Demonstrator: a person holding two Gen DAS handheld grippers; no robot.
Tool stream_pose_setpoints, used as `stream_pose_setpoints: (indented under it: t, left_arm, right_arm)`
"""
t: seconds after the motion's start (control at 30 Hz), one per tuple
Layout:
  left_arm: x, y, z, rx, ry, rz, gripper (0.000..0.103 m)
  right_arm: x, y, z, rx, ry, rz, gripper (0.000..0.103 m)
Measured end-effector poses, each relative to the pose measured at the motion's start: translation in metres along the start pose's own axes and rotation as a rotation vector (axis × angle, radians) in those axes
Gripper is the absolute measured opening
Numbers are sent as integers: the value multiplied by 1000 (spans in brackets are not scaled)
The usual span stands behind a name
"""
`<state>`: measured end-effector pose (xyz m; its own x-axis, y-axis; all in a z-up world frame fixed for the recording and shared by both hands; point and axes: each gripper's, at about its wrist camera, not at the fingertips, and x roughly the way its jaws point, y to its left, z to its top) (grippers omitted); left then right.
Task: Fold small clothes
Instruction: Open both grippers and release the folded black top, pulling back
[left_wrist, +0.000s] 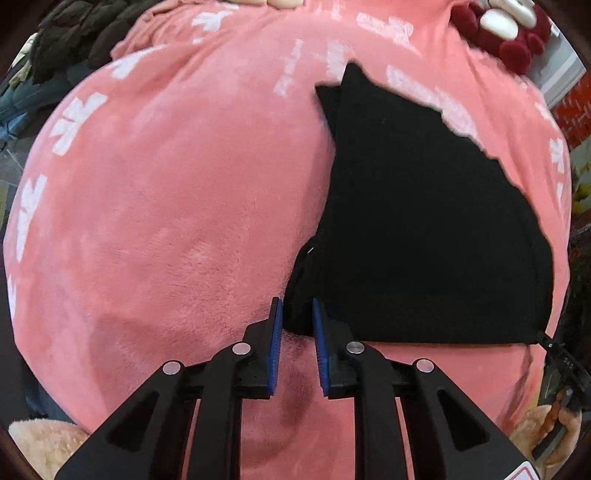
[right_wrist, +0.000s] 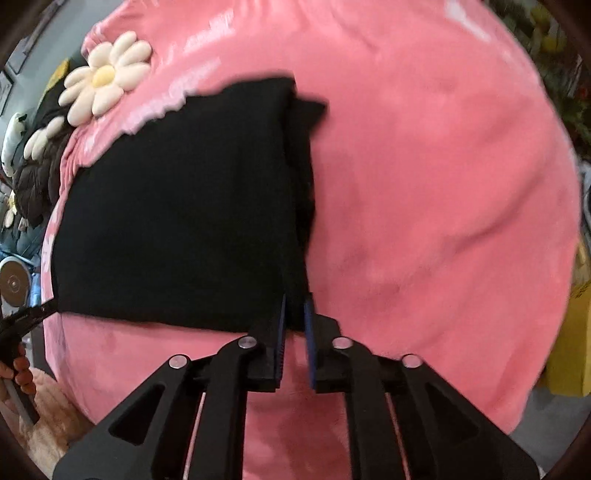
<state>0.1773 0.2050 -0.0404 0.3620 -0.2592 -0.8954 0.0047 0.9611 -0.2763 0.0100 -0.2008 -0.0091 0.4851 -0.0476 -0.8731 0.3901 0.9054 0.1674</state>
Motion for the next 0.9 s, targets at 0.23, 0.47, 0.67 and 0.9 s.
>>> stream_pose_setpoints:
  t: [0.23, 0.47, 0.67, 0.9]
  left_arm:
    - [-6, -5, 11, -41, -66, -8, 58]
    - [8, -9, 11, -58, -11, -86, 2]
    - [5, 11, -2, -56, 21, -30, 6]
    - [-8, -18, -3, 30, -52, 58, 51]
  right_arm:
    - [3, -4, 5, 70, -8, 30, 42]
    - [5, -3, 3, 92, 3, 44, 42]
    - [11, -16, -2, 104, 25, 24, 54]
    - [11, -6, 3, 111, 14, 82, 54]
